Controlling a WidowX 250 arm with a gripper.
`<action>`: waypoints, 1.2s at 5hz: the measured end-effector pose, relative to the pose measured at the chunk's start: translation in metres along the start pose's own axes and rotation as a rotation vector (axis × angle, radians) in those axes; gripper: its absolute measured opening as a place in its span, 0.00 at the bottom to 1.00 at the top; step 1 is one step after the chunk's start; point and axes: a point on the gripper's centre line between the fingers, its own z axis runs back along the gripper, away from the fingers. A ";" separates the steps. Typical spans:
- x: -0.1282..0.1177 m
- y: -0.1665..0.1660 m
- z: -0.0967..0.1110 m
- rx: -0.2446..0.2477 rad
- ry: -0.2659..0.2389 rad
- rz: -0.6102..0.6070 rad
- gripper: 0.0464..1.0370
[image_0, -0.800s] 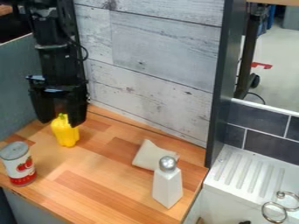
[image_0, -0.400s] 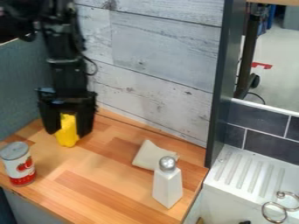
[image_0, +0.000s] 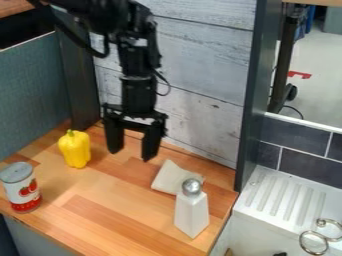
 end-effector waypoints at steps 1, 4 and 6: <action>0.020 -0.015 -0.003 -0.013 -0.021 -0.035 0.97; 0.050 -0.045 -0.034 -0.057 -0.137 -0.037 0.97; 0.055 -0.045 -0.050 -0.061 -0.141 -0.008 0.97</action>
